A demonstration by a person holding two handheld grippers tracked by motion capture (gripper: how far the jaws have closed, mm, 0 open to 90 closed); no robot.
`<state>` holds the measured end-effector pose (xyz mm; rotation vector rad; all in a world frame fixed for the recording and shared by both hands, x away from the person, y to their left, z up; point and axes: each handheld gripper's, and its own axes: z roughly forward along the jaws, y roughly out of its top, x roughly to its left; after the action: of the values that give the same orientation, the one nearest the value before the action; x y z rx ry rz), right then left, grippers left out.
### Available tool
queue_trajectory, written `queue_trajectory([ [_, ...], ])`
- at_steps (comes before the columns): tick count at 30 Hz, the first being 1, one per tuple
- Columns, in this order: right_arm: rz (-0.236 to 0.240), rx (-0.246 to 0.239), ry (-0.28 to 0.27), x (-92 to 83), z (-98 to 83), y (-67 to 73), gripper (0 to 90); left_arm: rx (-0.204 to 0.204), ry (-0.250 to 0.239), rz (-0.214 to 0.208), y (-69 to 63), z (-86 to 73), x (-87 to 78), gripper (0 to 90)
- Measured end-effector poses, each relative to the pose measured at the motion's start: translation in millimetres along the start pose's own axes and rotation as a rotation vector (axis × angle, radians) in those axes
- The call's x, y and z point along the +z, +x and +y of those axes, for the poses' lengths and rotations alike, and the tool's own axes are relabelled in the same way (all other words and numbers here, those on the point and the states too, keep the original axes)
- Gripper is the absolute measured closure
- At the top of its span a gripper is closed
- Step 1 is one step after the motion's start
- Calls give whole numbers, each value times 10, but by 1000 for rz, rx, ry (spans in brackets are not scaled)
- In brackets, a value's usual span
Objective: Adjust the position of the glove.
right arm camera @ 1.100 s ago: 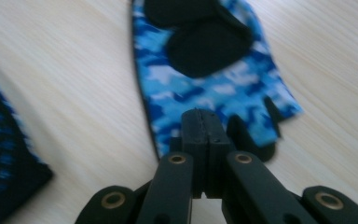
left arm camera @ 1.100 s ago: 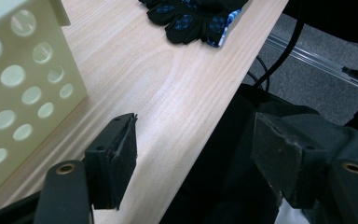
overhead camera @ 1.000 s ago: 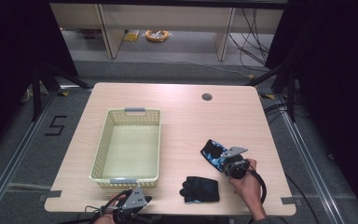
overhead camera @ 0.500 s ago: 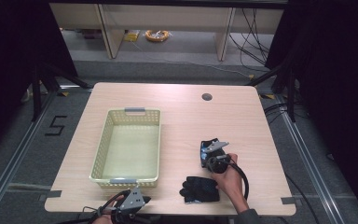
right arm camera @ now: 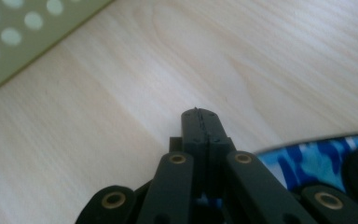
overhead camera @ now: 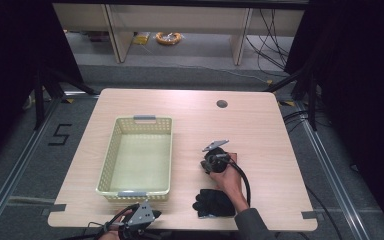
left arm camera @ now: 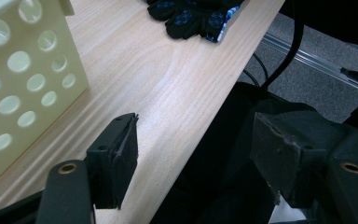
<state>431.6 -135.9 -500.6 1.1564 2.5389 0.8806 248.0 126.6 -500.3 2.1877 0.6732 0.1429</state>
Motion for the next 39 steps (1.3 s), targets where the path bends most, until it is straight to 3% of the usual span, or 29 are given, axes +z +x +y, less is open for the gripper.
queue_trajectory([
  [2,7,3,4,50,75,-3,900,-20,11,-2,-12,-9,-3,315],
  [5,22,6,3,81,169,8,900,-4,6,-2,-19,-13,-18,316],
  [7,18,-30,9,18,201,23,900,-15,0,-9,-36,-22,-18,317],
  [8,14,-37,3,-8,204,15,900,22,15,-6,-15,-18,-28,317],
  [10,3,-15,-15,-74,180,-4,900,-16,8,-11,-37,-26,-16,317],
  [14,-13,-7,-30,-166,131,-115,900,-20,-7,-12,-54,-24,-7,317],
  [15,-20,2,-45,-190,112,-167,900,14,2,-10,-35,-19,-14,317],
  [16,-32,11,-30,-228,103,-202,900,-11,6,-15,-45,-22,-8,317],
  [17,-47,-1,-43,-232,84,-236,900,16,9,-6,-30,-21,-6,317],
  [18,-61,3,-37,-266,71,-281,900,6,11,-6,-36,-25,-2,317],
  [22,-102,4,-52,-345,30,-424,844,0,9,-9,-41,-29,2,317],
  [24,-136,-32,-29,-401,22,-506,777,0,8,-9,-42,-28,2,317],
  [26,-140,-14,-20,-409,0,-551,728,-2,25,0,-38,-32,2,317],
  [28,-151,-38,-13,-409,-22,-612,676,-2,25,-2,-37,-35,10,317],
  [32,-133,-15,-33,-369,-51,-683,597,10,20,-9,-31,-32,10,317],
  [33,-110,-15,-3,-375,-44,-708,591,13,21,-9,-29,-33,13,317],
  [34,-112,-2,-18,-346,-51,-717,586,3,18,-11,-34,-35,16,317],
  [35,-99,-16,10,-339,-52,-742,578,6,22,-7,-30,-35,14,317],
  [37,-91,-16,5,-301,-65,-757,569,-15,19,-5,-38,-38,15,317],
  [38,-89,-42,9,-274,-76,-781,569,-18,14,-8,-41,-38,17,317],
  [39,-73,-36,42,-289,-74,-787,569,-17,14,-7,-39,-37,17,317],
])
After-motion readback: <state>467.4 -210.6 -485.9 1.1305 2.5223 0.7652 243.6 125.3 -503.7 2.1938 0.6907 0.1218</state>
